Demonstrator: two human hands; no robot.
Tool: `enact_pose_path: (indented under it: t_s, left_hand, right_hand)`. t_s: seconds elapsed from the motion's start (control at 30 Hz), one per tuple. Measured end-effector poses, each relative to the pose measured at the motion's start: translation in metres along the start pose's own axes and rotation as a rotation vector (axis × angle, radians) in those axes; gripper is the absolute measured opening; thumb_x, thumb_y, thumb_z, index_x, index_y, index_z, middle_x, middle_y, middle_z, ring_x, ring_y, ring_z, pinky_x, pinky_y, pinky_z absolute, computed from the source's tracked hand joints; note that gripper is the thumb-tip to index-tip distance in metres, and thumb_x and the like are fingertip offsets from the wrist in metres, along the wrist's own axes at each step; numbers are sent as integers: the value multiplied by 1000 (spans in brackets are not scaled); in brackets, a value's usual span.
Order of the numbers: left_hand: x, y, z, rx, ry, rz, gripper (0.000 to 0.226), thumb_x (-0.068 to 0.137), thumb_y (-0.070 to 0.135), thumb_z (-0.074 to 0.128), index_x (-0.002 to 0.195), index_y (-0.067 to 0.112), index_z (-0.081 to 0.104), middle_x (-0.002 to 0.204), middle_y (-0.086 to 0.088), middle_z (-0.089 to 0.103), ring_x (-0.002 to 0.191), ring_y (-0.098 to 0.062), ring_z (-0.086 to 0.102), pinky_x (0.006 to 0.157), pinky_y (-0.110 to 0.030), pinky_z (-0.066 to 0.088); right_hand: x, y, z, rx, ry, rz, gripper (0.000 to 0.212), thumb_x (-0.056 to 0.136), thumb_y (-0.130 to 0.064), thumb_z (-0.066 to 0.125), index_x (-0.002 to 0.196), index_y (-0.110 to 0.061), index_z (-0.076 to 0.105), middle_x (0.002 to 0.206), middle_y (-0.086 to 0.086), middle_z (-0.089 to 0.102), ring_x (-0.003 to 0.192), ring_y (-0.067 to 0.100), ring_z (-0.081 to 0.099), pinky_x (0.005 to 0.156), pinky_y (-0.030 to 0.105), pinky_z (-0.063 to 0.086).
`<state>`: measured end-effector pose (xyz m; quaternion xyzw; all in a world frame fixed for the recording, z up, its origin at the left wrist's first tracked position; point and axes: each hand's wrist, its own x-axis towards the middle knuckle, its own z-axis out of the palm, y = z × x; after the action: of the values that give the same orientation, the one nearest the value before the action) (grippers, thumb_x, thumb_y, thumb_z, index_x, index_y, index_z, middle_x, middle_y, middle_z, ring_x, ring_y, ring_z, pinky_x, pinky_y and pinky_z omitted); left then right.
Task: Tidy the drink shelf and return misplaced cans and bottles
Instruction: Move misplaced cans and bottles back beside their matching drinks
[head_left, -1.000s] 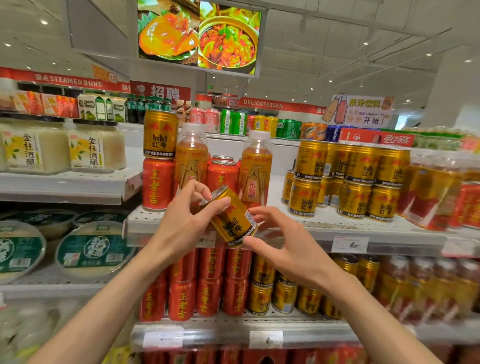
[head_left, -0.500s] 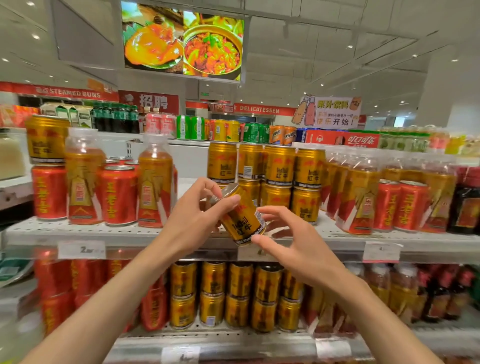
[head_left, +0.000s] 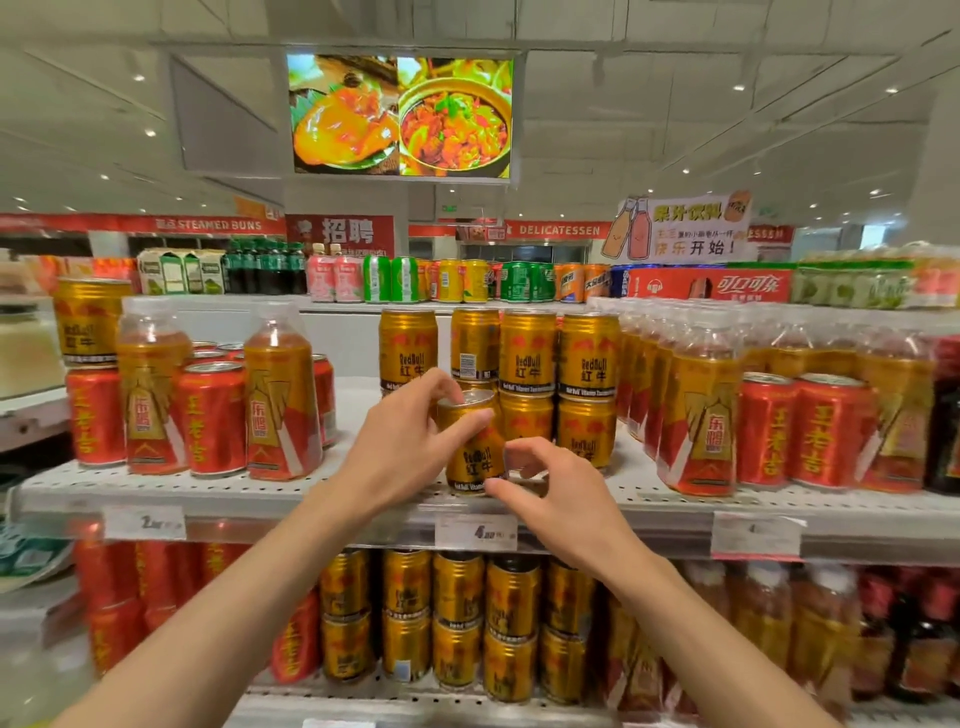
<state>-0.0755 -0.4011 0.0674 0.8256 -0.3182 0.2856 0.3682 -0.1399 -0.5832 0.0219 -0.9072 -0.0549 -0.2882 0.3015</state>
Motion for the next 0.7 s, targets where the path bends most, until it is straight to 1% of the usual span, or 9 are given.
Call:
enact_pose_path:
  t_s: [0.1,0.2,0.27,0.4,0.5,0.57,0.63,0.67,0.7]
  left_hand:
    - [2,-2,6,70,18,93,37,89,56,65,108,25,67,107,11,66,72,2,54,69,-19,46]
    - [-2,-10,2,37,10,105,40,89,53,67,117,24,70,119,12,64,74,-2,61,72,-20,54]
    - [-6,-19,-2,24,-15,114,41,89,47,71,124,26,68,125,14,60,75,-3,64,74,-20,58]
    - [-9,-26,0,35,7,115,47,87,41,76,131,28,62,127,11,54,71,-4,64,75,-22,59]
    - [-11,-29,4,42,62,89,51,86,39,78,131,26,59,123,9,52,67,-5,63,73,-26,60]
    - [-16,-34,1,40,122,64,45,87,38,77,125,23,59,115,7,54,66,-5,60,67,-24,57]
    - [-20,-43,-5,34,216,24,40,87,35,77,118,20,57,108,4,55,68,-5,57,63,-20,51]
    - [-22,-49,-9,26,258,-13,41,87,35,77,118,18,55,108,2,55,71,-6,56,64,-20,49]
    - [-23,-54,-11,22,285,-52,45,88,36,76,122,17,54,111,0,55,75,-6,56,67,-23,50]
  right_hand:
    - [2,2,7,-32,29,27,49,87,-54,68,129,-29,61,106,-19,67,102,3,61,93,32,54]
    - [5,2,12,-43,67,38,47,85,-57,68,124,-31,61,99,-21,66,98,2,61,90,33,55]
    - [5,0,15,-37,97,39,47,84,-57,70,122,-31,61,96,-21,65,95,2,62,88,33,56]
    - [9,-5,22,-71,143,40,44,86,-57,68,120,-31,61,91,-21,64,94,3,62,88,35,55]
    - [11,-10,25,-130,183,8,40,89,-50,69,121,-27,61,92,-19,63,91,5,62,86,33,56]
    - [10,-13,25,-165,216,-51,44,89,-46,70,126,-25,57,98,-17,60,92,4,59,84,29,56]
    - [10,-16,25,-211,258,-139,55,89,-44,71,135,-23,50,106,-13,61,93,5,59,81,25,55]
    - [12,-18,27,-245,269,-177,63,88,-45,71,141,-23,46,108,-10,62,92,7,59,78,23,53]
    - [14,-21,29,-283,273,-204,70,87,-47,71,146,-22,41,108,-8,62,89,8,59,74,22,51]
